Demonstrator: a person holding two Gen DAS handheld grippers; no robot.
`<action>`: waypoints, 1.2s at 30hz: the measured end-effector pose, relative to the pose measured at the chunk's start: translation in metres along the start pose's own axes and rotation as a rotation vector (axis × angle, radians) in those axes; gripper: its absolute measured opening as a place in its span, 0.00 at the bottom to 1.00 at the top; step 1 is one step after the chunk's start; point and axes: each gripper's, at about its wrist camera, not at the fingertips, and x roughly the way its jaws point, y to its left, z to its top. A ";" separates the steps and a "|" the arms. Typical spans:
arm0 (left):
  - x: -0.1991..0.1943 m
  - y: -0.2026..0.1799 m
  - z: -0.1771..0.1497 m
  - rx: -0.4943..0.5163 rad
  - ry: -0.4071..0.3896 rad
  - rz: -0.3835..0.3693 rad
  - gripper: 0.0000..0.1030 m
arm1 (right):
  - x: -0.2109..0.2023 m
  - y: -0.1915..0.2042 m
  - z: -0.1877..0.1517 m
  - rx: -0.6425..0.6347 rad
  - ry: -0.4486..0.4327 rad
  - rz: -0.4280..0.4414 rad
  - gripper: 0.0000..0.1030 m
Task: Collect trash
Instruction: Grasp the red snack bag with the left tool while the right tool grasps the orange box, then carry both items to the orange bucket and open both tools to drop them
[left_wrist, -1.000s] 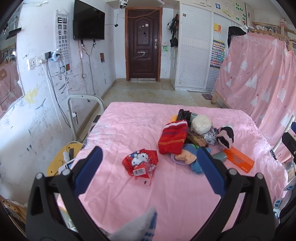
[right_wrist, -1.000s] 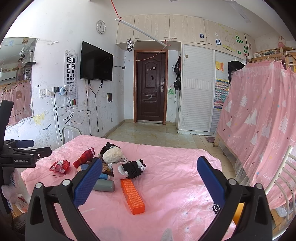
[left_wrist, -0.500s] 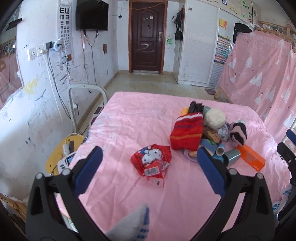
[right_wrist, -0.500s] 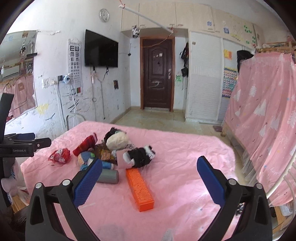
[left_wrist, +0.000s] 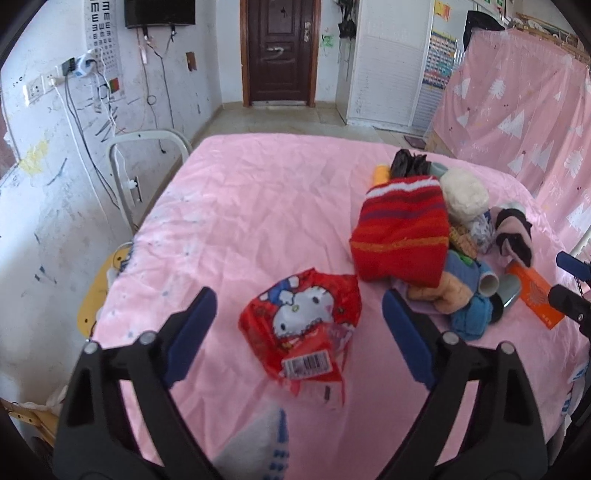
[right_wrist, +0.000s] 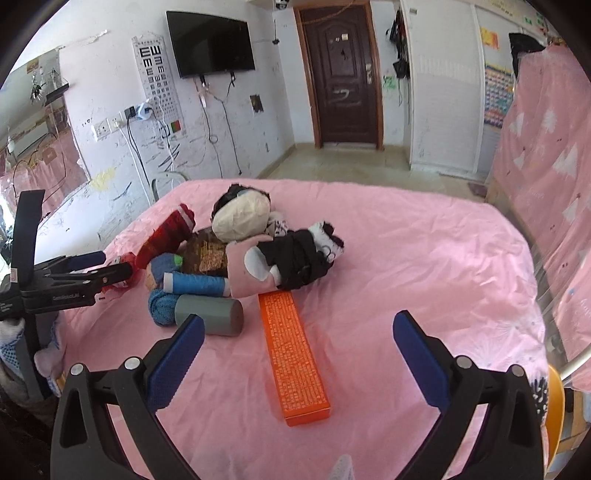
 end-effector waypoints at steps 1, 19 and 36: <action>0.004 0.000 0.000 0.001 0.016 -0.011 0.74 | 0.003 0.001 0.001 -0.007 0.016 0.004 0.90; -0.009 0.002 -0.004 -0.017 -0.014 -0.066 0.36 | 0.012 -0.015 -0.002 -0.008 0.148 0.067 0.14; -0.080 -0.140 0.034 0.238 -0.176 -0.251 0.36 | -0.086 -0.082 -0.012 0.123 -0.091 0.030 0.14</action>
